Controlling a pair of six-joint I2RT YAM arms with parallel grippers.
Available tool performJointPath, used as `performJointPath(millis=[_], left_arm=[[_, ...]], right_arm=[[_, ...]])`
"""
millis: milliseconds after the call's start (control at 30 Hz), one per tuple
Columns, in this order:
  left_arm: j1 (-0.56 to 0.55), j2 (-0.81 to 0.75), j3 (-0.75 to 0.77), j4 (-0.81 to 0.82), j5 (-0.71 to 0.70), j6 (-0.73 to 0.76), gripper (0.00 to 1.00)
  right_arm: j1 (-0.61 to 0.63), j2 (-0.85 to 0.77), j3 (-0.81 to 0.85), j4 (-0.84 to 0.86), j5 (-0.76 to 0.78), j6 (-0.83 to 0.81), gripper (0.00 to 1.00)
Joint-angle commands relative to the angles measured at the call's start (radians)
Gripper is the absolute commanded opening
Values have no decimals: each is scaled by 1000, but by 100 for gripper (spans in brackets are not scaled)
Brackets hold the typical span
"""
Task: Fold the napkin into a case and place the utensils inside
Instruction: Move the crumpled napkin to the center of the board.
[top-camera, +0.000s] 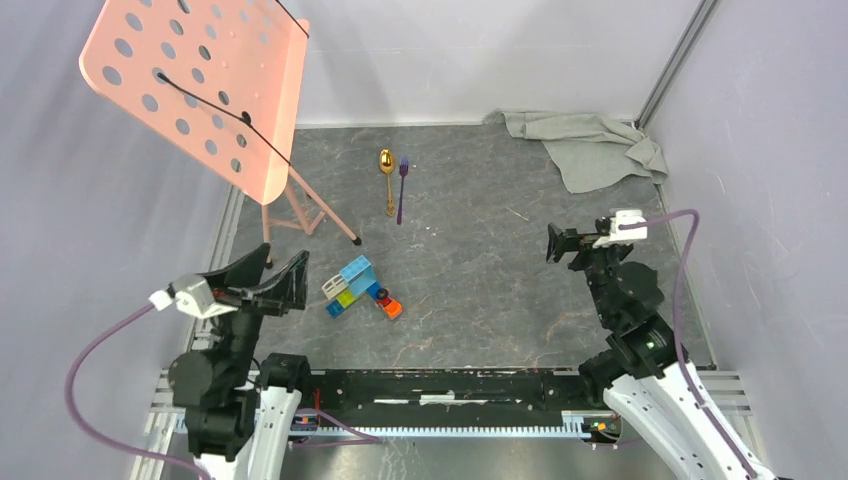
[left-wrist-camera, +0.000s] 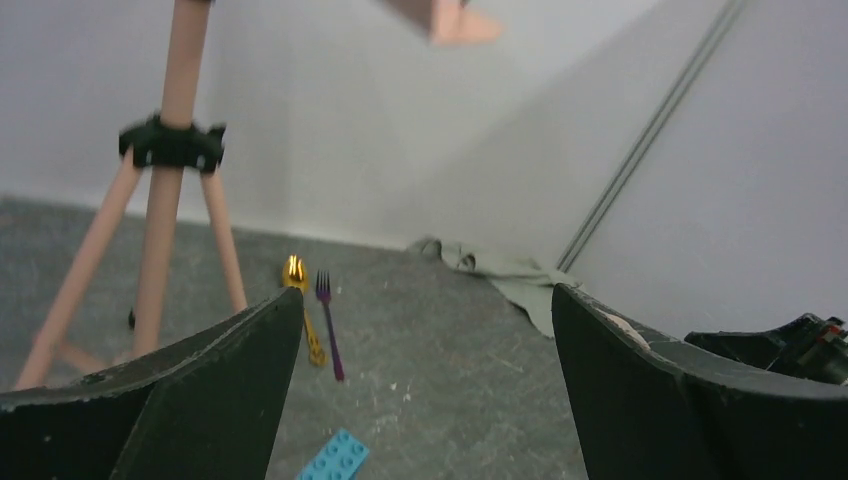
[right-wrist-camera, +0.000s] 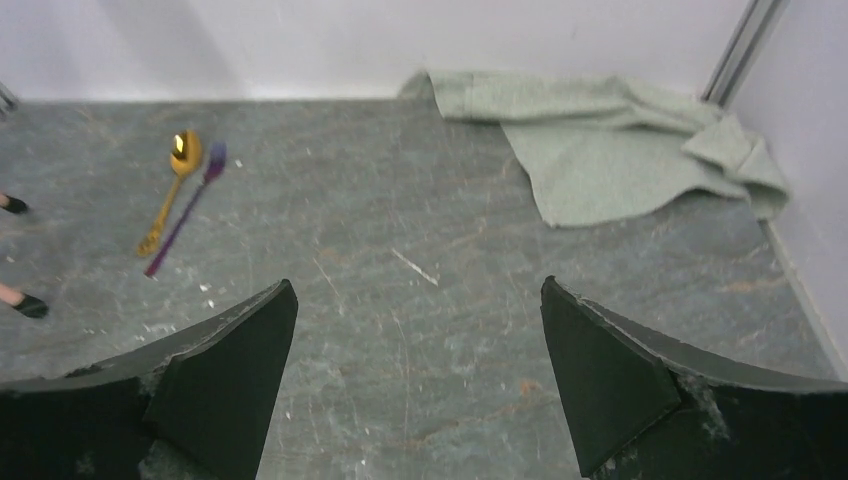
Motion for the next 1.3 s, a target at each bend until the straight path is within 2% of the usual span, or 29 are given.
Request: performJointPath(millis=[0, 100, 167, 333, 500, 633, 800, 867, 967, 1067, 1233, 1267], left_arm=[[6, -67, -101, -59, -112, -192, 100], [6, -59, -175, -54, -141, -276, 100], [6, -54, -235, -2, -110, -309, 100], [5, -33, -315, 84, -52, -321, 100], [6, -18, -337, 94, 6, -314, 100], [6, -17, -338, 83, 55, -318, 100], [-25, 17, -337, 79, 147, -284, 100], [-50, 41, -337, 77, 170, -266, 100], [-83, 92, -346, 127, 249, -257, 100], [-101, 187, -356, 224, 344, -258, 100], [-113, 420, -319, 372, 475, -253, 100], [-128, 466, -309, 390, 480, -251, 100]], right_arm=[[3, 95, -71, 92, 63, 58, 98], [2, 199, -114, 199, 97, 82, 98], [3, 308, -121, 268, 136, 116, 98], [-60, 597, -77, 437, 191, 264, 98], [-280, 932, -1, 661, -11, 471, 98], [-437, 1206, 162, 721, -166, 588, 93], [-608, 1415, 273, 757, -227, 724, 91], [-656, 1474, 320, 753, -245, 728, 96], [-709, 1546, 418, 705, -238, 679, 97], [-753, 1612, 486, 722, -270, 673, 98], [-759, 1761, 695, 620, -294, 650, 98], [-759, 1795, 746, 585, -305, 653, 95]])
